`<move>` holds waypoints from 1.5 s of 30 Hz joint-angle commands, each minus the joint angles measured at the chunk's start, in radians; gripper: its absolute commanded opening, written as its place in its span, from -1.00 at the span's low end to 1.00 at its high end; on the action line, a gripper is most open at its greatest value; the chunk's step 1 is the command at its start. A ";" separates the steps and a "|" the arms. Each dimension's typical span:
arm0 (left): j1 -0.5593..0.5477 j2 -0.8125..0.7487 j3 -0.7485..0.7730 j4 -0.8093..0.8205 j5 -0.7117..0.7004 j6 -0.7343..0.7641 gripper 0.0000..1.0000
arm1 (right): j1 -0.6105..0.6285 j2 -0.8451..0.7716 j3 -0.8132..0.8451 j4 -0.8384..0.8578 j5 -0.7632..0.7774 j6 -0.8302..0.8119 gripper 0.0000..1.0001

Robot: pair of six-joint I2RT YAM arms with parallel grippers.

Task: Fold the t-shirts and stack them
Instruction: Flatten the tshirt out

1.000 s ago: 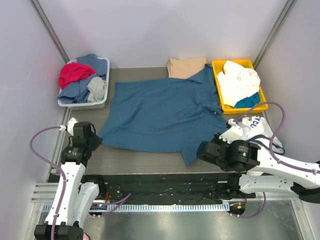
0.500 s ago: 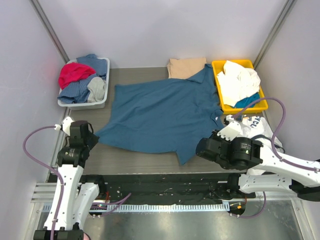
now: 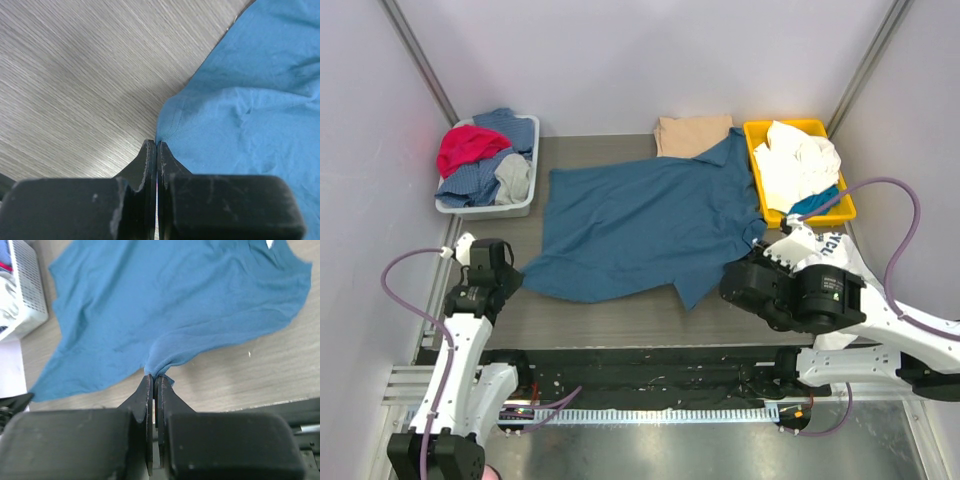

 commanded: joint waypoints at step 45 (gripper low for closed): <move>-0.195 0.652 0.240 0.462 0.096 0.077 -1.00 | -0.005 0.074 -0.100 0.042 0.143 -0.158 -0.98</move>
